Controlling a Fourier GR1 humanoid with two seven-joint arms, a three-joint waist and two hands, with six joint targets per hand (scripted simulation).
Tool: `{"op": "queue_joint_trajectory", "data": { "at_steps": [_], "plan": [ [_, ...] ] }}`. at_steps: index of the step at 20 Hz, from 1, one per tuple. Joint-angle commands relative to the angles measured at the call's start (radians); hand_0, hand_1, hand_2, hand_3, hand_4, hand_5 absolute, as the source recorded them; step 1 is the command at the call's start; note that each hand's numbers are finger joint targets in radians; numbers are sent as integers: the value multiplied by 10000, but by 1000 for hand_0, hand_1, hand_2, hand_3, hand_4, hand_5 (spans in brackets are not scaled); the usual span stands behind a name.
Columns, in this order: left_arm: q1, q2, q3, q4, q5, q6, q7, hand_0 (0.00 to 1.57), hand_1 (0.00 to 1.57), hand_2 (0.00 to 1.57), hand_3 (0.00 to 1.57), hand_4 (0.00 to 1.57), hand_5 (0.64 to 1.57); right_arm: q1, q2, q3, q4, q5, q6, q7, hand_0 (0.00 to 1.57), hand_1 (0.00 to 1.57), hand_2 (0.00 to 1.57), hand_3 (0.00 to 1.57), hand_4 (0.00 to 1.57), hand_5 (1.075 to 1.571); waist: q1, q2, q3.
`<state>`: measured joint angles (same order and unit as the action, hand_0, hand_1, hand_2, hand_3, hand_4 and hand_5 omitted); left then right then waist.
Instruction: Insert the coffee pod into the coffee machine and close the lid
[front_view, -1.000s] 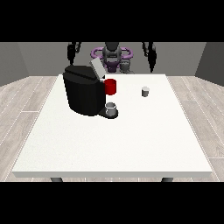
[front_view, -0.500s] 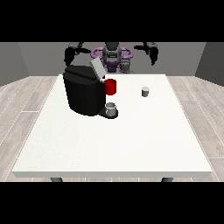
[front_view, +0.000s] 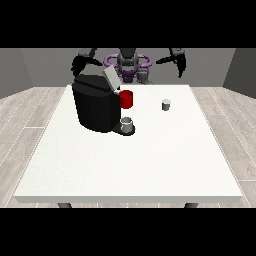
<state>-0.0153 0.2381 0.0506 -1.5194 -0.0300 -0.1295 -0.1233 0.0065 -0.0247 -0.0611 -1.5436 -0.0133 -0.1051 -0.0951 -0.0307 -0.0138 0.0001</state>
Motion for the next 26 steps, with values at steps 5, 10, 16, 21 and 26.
{"op": "queue_joint_trajectory", "data": {
  "at_steps": [5, 10, 16, 21, 26],
  "plan": [
    [-1835, 970, 992, 2181, 0, -488, 88, 0, 0, 0, 0, 0, 1571, -1055, -118, 83, -185, -135, 126, 25, 0, 0, 0, 0, 118, 1571, -793, 1428, -7],
    [-2288, 1062, 889, 3372, -476, -572, 548, 0, 0, 0, 0, 0, 1571, -717, 238, 784, -291, 61, -319, 606, 0, 0, 0, 0, 259, 1571, -746, 1033, -5],
    [-3491, 1414, 1125, 4753, -954, -323, 203, 0, 0, 0, 0, 0, 1571, -1037, 241, 953, 595, 193, -817, -411, 0, 0, 0, 0, 397, 1571, -833, 1951, -2],
    [-3418, 882, 282, 5064, -1906, -24, 168, 0, 0, 0, 0, 0, 1571, -1821, -435, -230, 1503, -237, -164, 98, 0, 0, 0, 0, 389, 1571, -512, 1715, 0],
    [-3702, 1342, 218, 5681, -2313, -538, 144, 0, 0, 459, 0, 0, 1571, -1552, -326, 25, 2027, 245, -423, -5, 0, 0, 0, 0, 424, 1571, -371, 1274, 0]
  ]
}}
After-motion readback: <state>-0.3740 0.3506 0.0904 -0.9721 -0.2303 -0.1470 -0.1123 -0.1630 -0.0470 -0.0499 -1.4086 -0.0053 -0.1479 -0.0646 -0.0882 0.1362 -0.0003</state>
